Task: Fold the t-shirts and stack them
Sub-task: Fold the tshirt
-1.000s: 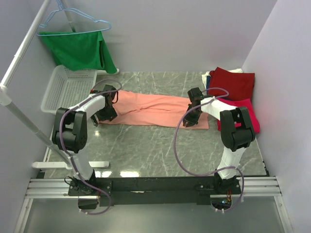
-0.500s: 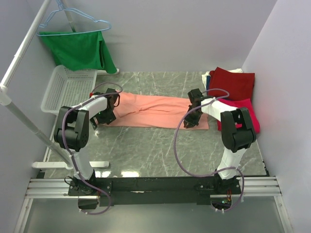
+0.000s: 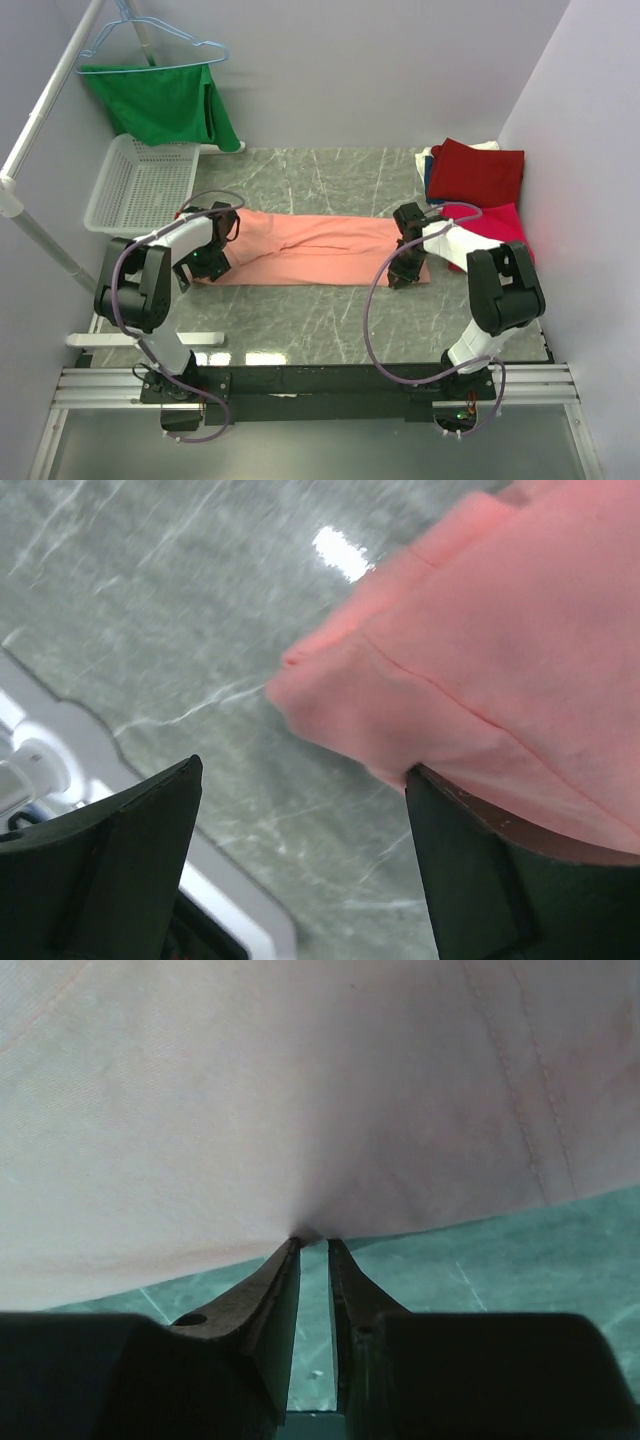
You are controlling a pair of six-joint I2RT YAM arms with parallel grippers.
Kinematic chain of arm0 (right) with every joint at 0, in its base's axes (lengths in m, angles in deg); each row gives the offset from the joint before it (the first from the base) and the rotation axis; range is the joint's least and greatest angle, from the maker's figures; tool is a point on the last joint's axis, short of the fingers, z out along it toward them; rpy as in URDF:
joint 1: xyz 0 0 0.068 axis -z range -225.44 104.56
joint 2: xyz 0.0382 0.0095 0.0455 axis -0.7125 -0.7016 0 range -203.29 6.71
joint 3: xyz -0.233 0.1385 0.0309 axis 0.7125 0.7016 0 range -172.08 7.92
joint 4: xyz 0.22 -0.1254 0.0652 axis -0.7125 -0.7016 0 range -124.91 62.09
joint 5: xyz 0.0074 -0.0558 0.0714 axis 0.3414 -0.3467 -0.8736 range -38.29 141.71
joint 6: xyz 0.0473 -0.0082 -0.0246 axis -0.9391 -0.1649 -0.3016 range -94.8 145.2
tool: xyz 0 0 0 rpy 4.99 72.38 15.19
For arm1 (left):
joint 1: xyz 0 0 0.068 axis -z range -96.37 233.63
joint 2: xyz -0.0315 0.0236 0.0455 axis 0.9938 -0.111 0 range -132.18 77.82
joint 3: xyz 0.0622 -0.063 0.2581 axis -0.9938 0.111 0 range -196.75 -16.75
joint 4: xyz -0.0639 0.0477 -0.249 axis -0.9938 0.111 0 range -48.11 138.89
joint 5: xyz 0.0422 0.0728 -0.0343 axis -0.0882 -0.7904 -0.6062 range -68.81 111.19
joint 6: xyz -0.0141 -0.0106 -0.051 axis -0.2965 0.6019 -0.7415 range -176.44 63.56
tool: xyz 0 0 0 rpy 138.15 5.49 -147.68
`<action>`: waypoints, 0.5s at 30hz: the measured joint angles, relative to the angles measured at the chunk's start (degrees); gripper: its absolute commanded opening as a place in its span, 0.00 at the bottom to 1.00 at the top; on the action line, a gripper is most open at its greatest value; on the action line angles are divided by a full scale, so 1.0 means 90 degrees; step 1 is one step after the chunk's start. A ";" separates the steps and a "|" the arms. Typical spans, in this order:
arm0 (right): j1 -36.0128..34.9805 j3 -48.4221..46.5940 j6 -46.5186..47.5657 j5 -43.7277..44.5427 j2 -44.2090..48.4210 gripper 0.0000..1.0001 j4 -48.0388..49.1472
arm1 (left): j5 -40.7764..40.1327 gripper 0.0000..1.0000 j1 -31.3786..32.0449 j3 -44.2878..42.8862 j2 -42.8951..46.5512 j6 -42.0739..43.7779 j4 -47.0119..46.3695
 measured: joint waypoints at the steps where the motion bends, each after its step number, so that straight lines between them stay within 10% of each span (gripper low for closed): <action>1: 0.0000 0.0121 -0.0007 0.0012 0.0073 0.24 -0.0046 | 0.0010 0.87 0.0000 0.0022 0.0056 0.0010 0.0058; 15: 0.0000 0.0257 -0.0112 0.0238 0.0848 0.24 -0.0440 | 0.1447 0.80 0.0039 -0.0597 0.1821 0.0318 -0.0401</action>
